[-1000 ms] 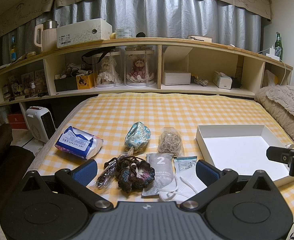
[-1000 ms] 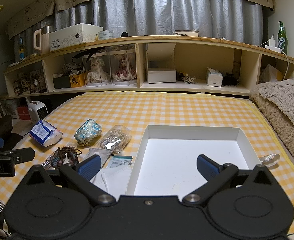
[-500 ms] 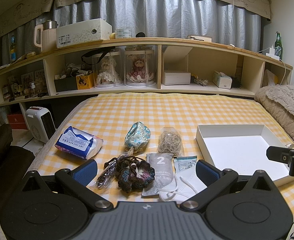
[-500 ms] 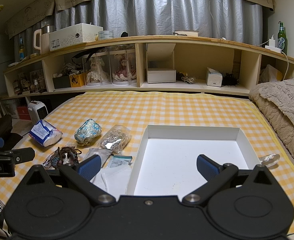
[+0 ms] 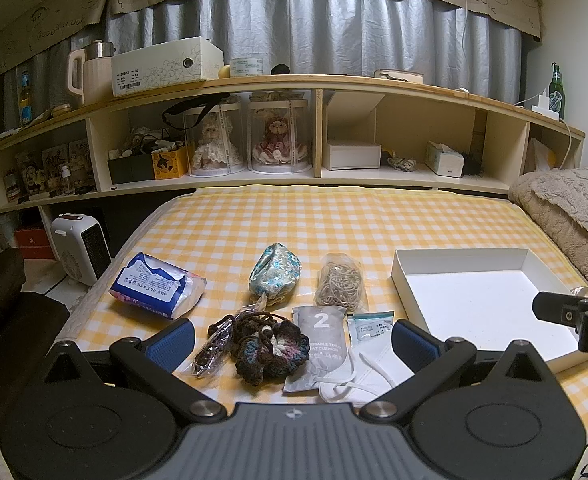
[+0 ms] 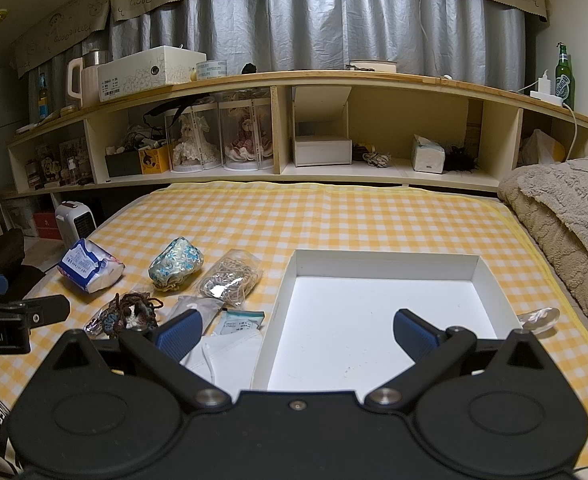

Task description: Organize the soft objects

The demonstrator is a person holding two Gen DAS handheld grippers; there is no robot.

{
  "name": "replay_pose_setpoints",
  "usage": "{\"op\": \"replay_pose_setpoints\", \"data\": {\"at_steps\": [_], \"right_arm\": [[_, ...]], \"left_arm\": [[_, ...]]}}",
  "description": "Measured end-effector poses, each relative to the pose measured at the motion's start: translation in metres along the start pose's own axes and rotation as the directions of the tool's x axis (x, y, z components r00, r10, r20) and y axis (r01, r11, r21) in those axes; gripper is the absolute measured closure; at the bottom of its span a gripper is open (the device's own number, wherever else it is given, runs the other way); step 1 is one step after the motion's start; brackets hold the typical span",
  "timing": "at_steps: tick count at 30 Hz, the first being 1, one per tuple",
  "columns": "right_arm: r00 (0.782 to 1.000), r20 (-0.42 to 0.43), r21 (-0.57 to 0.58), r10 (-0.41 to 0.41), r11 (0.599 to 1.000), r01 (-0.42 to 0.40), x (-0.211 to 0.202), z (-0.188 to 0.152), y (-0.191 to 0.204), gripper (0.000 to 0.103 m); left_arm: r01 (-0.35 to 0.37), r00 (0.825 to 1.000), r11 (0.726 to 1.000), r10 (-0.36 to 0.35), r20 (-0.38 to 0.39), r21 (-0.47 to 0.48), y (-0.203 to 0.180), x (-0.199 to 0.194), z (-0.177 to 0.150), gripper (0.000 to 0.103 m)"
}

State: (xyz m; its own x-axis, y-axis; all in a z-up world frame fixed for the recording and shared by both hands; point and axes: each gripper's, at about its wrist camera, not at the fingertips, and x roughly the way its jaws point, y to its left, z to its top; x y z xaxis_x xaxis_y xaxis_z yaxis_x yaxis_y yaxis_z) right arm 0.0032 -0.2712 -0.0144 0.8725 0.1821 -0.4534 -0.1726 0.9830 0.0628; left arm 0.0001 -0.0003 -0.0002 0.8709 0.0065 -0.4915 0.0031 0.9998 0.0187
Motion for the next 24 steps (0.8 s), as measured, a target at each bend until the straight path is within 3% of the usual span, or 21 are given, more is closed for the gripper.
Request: {"op": "replay_pose_setpoints", "data": {"at_steps": [14,24], "right_arm": [[1.000,-0.004,0.012,-0.016,1.000,0.016,0.004,0.006,-0.001,0.000],[0.997,0.079,0.000,0.001,1.000,-0.001,0.016,0.030,0.000,0.000]], "left_arm": [[0.008,0.999,1.000,-0.007,0.036,-0.029,0.001,0.000,0.011,0.000],[-0.072,0.995,0.992,0.079,0.065,-0.108,0.022,0.035,0.043,0.000]]}}
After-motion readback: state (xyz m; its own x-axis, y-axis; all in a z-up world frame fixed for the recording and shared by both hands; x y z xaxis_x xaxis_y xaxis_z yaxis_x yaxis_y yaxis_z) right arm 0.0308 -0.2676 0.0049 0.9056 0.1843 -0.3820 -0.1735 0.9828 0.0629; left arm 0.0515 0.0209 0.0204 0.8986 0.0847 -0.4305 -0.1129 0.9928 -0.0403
